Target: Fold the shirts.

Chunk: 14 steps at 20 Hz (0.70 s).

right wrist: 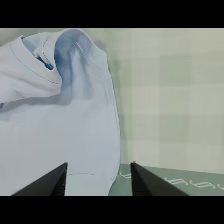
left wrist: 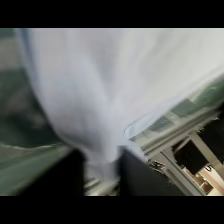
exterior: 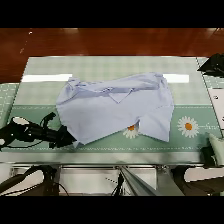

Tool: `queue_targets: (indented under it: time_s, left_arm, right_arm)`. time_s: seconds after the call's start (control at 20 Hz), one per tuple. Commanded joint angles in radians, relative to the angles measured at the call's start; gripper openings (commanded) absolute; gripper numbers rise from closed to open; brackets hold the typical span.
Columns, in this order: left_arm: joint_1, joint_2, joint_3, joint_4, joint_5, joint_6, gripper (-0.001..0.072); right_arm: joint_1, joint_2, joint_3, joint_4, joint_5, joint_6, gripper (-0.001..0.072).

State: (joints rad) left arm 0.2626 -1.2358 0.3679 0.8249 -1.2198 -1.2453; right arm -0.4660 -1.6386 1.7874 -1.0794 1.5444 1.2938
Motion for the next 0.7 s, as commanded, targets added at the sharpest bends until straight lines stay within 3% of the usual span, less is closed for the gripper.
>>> queue_targets:
  time_s: [0.0,0.15,0.4,0.55,0.6,0.65]
  left_arm:
    - [-0.022,-0.066,0.037,0.009,0.085,-0.015,0.0025]
    - [-0.019,-0.059,0.070,0.005,0.081,-0.015,0.0024]
    - [-0.019,-0.048,0.103,0.003,0.057,-0.011,0.0024]
    - [-0.019,-0.036,0.106,0.001,0.056,-0.011,0.0024]
    - [-0.019,-0.035,0.106,0.001,0.056,-0.011,0.0024]
    - [-0.019,-0.035,0.106,0.001,0.056,-0.011,0.0024]
  right_arm:
    - [0.000,0.000,-0.003,-0.022,0.004,-0.001,0.0492]
    - [-0.003,-0.004,-0.044,-0.109,0.028,0.004,0.0492]
    - [-0.027,-0.004,-0.322,-0.053,0.017,-0.003,0.0496]
    - [-0.023,-0.004,-0.476,0.086,-0.074,-0.074,0.0507]
    - [-0.023,-0.004,-0.519,0.129,-0.114,-0.081,0.0567]
    - [-0.023,-0.004,-0.554,0.156,-0.158,-0.079,0.0569]
